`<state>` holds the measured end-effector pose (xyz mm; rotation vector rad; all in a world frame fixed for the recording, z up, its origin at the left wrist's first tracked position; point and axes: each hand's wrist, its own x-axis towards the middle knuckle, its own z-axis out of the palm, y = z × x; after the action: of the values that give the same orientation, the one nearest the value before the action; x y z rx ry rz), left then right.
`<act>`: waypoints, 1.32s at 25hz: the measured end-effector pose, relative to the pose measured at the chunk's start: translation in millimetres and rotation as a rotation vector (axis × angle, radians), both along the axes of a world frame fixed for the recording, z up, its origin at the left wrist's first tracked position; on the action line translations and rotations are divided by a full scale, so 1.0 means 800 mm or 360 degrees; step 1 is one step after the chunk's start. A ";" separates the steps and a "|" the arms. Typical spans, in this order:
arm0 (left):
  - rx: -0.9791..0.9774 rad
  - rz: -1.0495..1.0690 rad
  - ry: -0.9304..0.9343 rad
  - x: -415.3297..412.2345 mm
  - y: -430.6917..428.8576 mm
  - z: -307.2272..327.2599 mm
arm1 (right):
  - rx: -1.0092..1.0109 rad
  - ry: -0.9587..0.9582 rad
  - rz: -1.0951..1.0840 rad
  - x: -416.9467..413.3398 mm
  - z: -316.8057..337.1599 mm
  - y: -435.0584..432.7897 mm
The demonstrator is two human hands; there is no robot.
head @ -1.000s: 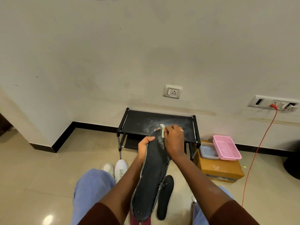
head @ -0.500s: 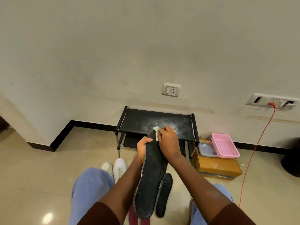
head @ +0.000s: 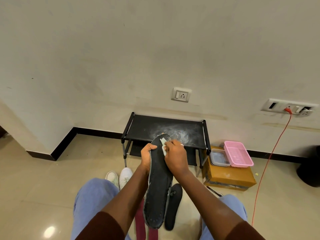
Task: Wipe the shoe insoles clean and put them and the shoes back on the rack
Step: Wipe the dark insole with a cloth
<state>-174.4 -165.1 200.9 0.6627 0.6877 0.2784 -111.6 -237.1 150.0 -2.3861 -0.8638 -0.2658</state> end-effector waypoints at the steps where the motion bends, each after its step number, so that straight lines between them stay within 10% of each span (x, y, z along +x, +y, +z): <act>1: -0.0016 -0.0007 -0.0002 -0.001 -0.001 0.002 | -0.0052 0.0053 0.0039 -0.008 0.003 -0.002; 33: -0.0097 -0.0014 0.0057 0.006 -0.008 -0.006 | -0.0039 0.0426 -0.0460 -0.012 0.017 -0.001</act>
<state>-169.4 -171.1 196.4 0.6138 0.7246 0.2371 -121.4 -237.6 163.2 -2.4934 -0.4023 -0.0437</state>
